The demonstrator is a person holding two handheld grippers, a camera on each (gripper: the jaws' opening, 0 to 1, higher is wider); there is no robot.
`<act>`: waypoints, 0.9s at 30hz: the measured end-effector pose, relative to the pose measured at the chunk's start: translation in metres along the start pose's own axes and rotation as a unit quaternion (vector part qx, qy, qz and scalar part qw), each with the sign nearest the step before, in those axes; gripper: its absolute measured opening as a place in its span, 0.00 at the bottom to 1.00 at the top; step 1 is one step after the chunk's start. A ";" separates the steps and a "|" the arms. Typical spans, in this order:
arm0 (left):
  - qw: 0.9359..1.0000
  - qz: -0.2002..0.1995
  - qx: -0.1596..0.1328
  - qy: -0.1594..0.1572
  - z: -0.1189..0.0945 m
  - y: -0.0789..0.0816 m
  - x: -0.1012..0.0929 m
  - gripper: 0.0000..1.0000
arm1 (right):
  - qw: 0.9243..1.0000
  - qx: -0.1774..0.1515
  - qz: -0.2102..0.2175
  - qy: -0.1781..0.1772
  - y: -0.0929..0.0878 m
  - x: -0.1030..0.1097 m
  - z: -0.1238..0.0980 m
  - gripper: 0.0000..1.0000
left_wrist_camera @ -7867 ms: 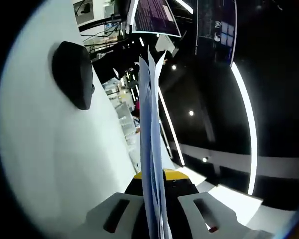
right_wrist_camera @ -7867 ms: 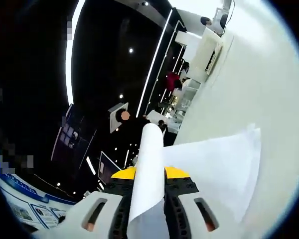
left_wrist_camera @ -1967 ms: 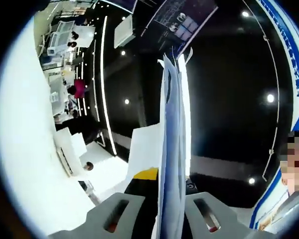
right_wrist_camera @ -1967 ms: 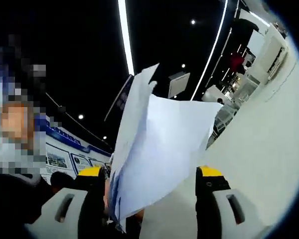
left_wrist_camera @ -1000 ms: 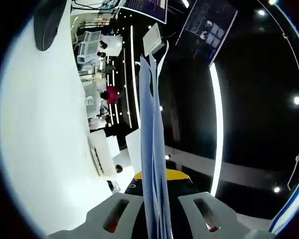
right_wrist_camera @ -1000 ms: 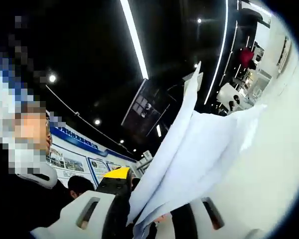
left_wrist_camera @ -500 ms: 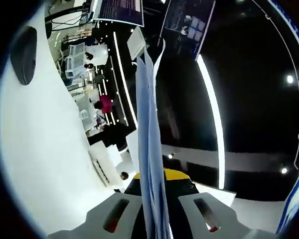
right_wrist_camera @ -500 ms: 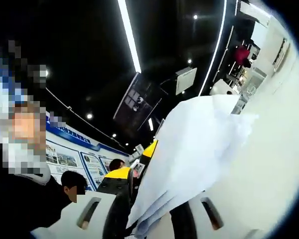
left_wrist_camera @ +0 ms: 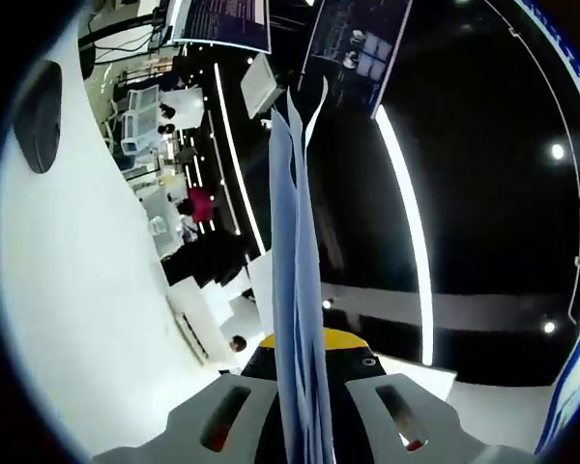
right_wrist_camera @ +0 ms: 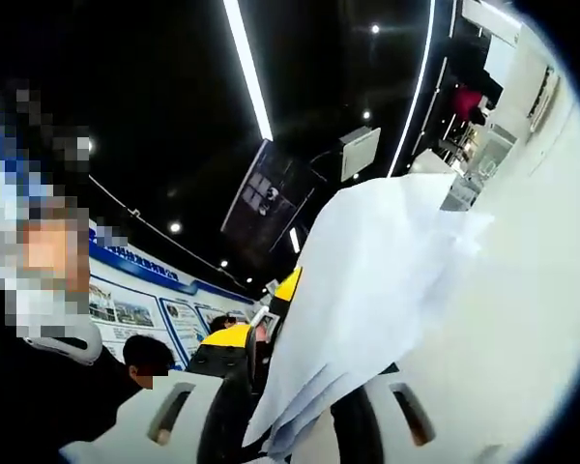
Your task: Organize the stack of printing papers by aligning and flattening the scattered papers on the table
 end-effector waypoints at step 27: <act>1.000 -0.006 0.010 -0.017 0.000 0.000 0.010 0.06 | 0.998 -0.033 0.040 -0.020 0.004 -0.006 -0.009 0.10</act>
Point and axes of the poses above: the point that each gripper's makers call its tool centre point, and the gripper's own axes: z roughly forward along the fingers, x roughly to its left, y roughly out of its top, the point moved 10 cm from there along -z, roughly backward along the fingers, and after that the axes turned 14 degrees about -z, right-handed, at the moved point
